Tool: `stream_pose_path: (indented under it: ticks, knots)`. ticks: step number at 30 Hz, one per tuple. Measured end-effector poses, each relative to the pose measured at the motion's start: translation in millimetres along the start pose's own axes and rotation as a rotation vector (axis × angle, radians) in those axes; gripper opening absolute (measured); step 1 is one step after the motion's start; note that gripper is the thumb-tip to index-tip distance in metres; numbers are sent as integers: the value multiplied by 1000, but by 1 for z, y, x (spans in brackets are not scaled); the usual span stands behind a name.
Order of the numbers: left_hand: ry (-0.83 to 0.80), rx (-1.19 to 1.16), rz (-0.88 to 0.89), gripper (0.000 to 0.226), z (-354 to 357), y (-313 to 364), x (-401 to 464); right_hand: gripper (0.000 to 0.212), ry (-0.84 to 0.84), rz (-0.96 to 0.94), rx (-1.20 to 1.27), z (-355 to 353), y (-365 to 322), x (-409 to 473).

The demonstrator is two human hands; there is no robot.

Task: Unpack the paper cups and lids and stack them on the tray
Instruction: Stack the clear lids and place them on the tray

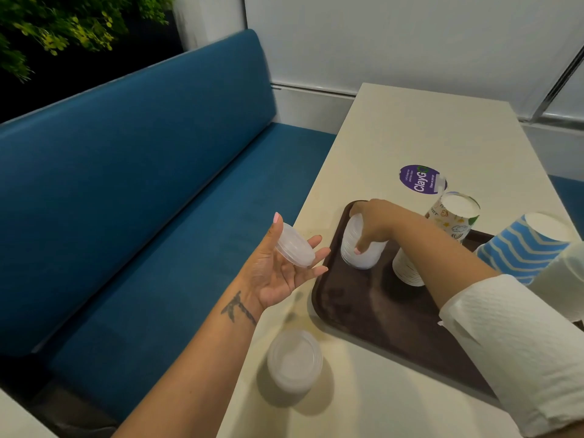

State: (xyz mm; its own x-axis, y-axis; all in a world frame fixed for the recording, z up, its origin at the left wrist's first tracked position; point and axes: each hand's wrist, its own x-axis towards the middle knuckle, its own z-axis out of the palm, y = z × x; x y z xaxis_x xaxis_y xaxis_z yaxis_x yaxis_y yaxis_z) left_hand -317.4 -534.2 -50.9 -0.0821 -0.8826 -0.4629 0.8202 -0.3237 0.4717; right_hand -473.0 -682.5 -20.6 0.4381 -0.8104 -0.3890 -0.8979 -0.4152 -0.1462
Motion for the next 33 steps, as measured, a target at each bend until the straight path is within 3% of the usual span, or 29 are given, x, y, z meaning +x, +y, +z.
stream_pose_path:
  ticks: [3,10,14,16,20,25,29,33]
  knots:
    - [19,1,7,112,1,0,-1,81,-3,-11,-19,4,0,0]
    - [5,8,16,128,2,0,-2,95,52,-29,-32,10,2,1]
    - [1,20,22,124,6,0,-3,69,245,-196,282,-3,-13,-11]
    - [-8,26,26,110,9,-1,-5,59,175,-316,455,-11,-27,-23]
    - [-61,103,37,76,16,-5,-9,73,-126,-446,593,-13,-51,-52]
    - [-90,135,74,58,18,-9,-11,70,-97,-482,603,-6,-63,-67]
    - [-100,174,53,65,19,-10,-14,64,-75,-480,583,-6,-62,-73]
    - [-43,167,-4,98,17,-5,-13,66,73,-391,489,-18,-49,-63]
